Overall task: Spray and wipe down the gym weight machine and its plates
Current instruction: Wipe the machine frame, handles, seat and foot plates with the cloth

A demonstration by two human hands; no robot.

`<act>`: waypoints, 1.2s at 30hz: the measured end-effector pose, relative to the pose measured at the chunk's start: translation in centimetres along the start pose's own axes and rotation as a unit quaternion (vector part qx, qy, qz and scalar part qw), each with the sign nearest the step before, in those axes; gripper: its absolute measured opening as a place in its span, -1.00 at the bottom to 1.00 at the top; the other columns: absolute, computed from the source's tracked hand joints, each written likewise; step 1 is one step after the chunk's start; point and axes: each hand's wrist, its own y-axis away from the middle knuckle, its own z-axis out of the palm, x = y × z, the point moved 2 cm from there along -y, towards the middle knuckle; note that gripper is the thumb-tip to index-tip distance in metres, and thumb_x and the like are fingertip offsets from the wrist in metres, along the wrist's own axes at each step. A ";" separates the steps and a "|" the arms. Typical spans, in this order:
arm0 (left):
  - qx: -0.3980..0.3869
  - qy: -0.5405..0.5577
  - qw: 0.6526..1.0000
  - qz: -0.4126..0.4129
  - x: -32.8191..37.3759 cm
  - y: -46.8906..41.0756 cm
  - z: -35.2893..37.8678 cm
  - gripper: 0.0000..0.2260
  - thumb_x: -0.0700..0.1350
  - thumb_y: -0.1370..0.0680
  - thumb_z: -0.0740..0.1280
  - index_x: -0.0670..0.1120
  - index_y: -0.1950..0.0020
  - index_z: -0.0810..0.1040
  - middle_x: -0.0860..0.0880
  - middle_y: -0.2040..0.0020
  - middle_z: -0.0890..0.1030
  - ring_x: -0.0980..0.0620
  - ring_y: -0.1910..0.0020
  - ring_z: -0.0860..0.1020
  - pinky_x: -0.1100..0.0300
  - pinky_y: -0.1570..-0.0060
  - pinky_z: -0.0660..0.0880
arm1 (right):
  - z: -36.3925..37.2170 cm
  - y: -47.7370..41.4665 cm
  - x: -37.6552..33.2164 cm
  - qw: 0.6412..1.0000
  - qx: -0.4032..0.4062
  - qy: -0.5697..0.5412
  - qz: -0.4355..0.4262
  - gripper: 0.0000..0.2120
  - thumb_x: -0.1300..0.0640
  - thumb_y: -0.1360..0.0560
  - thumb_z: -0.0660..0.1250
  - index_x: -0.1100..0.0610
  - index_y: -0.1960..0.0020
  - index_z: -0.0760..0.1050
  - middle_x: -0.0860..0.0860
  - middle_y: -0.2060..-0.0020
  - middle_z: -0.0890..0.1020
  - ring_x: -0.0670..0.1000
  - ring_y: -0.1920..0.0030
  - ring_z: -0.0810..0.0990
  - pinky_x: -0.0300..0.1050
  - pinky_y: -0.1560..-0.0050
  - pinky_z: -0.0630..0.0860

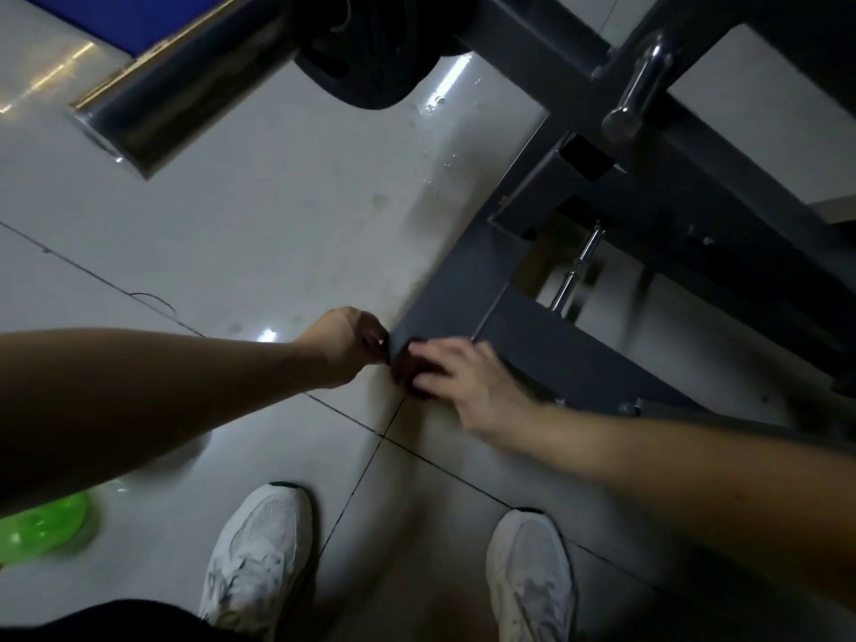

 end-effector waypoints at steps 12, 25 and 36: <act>0.011 0.041 0.996 -0.081 0.2 1.0 -0.6 -0.86 -0.19 -0.47 0.53 -0.02 0.24 0.64 -0.03 0.32 0.63 0.01 0.33 0.59 0.34 0.41 0.45 | -1.2 -2.7 2.0 0.983 0.068 0.063 0.159 -0.58 0.31 -0.36 0.37 0.08 -0.19 0.65 0.14 -0.43 0.49 0.27 -0.24 0.44 0.06 -0.01 0.27; -0.030 0.013 0.993 0.117 2.3 3.7 -1.7 -0.57 -0.35 -0.41 0.45 -0.10 -0.25 0.63 -0.04 -0.11 0.56 0.12 0.09 0.58 0.51 0.16 0.41 | -4.8 0.2 -3.8 0.812 -0.006 -0.481 0.330 -0.72 0.31 -0.67 0.20 0.09 -0.24 0.61 0.03 0.06 0.69 -0.04 0.15 0.65 -0.28 0.17 0.56; -0.030 0.106 0.994 0.007 2.6 5.1 0.1 -0.79 -0.07 -0.52 0.51 -0.17 -0.01 0.59 -0.11 0.13 0.66 0.04 0.27 0.55 0.35 0.33 0.45 | -3.6 0.7 -3.5 0.777 0.003 -0.500 0.383 -0.73 0.30 -0.47 0.51 0.09 -0.09 0.56 0.12 -0.02 0.68 0.10 -0.02 0.68 -0.12 -0.08 0.60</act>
